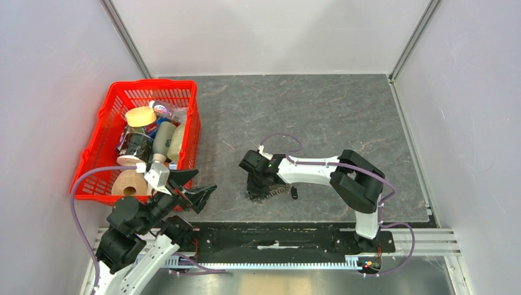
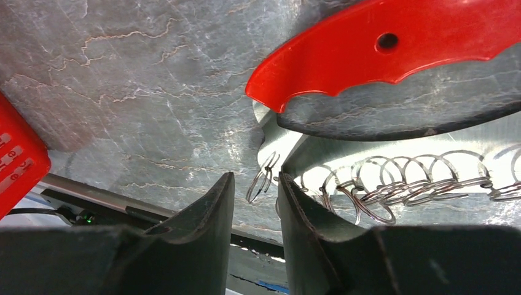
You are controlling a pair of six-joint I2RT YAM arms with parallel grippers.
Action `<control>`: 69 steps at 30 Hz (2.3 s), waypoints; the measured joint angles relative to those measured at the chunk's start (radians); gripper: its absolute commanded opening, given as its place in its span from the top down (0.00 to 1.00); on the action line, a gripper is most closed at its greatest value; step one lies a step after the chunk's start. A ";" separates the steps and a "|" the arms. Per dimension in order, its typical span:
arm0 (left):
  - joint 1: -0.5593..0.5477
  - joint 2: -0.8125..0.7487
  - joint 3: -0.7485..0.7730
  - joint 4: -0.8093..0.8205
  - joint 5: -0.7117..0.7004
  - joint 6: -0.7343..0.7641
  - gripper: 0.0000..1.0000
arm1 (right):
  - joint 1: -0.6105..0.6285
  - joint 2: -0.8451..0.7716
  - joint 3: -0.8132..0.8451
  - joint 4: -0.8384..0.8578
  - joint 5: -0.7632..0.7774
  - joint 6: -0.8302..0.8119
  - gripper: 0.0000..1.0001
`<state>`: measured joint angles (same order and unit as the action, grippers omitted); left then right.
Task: Put the keys on the keyring
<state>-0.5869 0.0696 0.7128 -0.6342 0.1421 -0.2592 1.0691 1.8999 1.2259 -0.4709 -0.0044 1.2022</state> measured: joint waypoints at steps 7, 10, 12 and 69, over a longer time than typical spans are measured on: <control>0.000 0.000 0.000 0.000 0.000 0.000 0.09 | 0.001 0.000 0.002 -0.018 0.006 -0.006 0.67; 0.000 0.000 0.000 0.000 0.000 0.000 0.09 | 0.001 0.000 0.002 -0.021 0.006 -0.006 0.68; 0.000 0.000 0.000 0.000 0.000 0.000 0.09 | 0.001 0.000 0.002 -0.022 0.006 -0.006 0.69; -0.004 0.365 -0.002 0.102 -0.032 -0.077 0.24 | -0.061 -0.261 0.055 -0.101 0.135 0.034 1.00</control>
<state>-0.5907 0.4347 0.7113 -0.5323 0.1104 -0.3359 1.0077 1.6390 1.2808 -0.5720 0.1307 1.2362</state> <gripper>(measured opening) 0.758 0.007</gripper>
